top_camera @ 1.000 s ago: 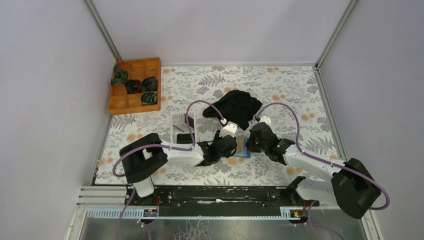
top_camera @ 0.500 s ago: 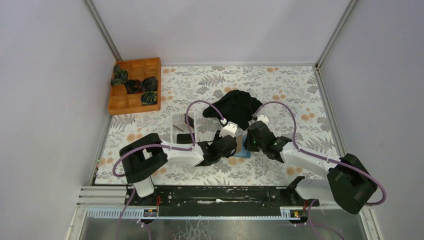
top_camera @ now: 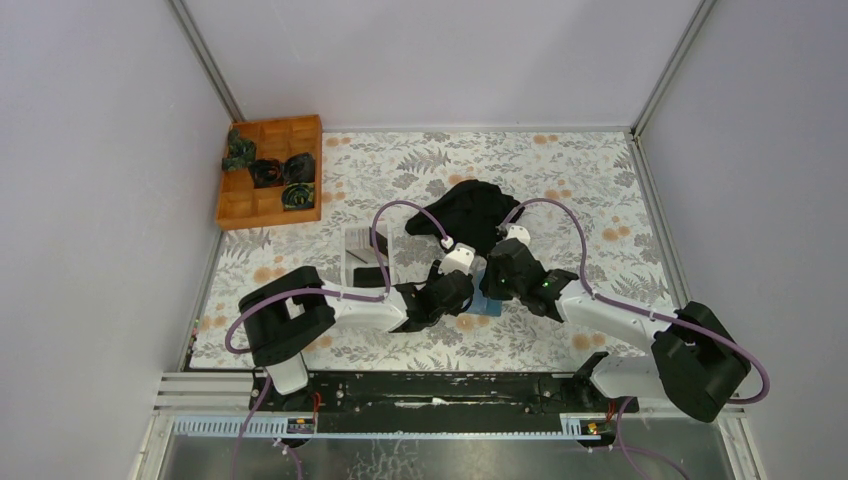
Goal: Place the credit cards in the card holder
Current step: Turn over the card slot in the card holder.
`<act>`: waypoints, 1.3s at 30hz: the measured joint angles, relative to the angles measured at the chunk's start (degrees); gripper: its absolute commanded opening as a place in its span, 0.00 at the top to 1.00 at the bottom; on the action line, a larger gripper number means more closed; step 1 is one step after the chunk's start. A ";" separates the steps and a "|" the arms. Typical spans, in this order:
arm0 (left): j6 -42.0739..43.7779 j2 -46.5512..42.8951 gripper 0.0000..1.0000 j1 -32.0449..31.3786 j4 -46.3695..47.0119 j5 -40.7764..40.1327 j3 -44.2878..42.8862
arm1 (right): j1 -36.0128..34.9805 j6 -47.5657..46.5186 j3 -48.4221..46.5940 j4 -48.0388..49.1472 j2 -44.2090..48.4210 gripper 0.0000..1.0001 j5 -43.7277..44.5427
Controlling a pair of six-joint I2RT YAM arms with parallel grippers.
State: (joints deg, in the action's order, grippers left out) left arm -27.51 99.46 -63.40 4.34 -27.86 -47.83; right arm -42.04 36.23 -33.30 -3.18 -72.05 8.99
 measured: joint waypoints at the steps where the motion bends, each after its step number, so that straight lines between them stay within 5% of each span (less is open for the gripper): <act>1: 0.00 0.02 0.49 0.00 0.00 0.00 0.00 | -0.11 0.00 -0.13 -0.02 0.00 0.75 0.04; 39: -1.09 -3.21 0.49 -0.02 1.64 -0.02 4.22 | -5.22 0.31 -4.13 0.50 -2.38 0.74 2.29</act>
State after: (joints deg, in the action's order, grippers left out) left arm -28.60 96.25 -63.42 5.98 -27.88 -43.62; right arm -47.27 36.53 -37.43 -2.68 -74.43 11.29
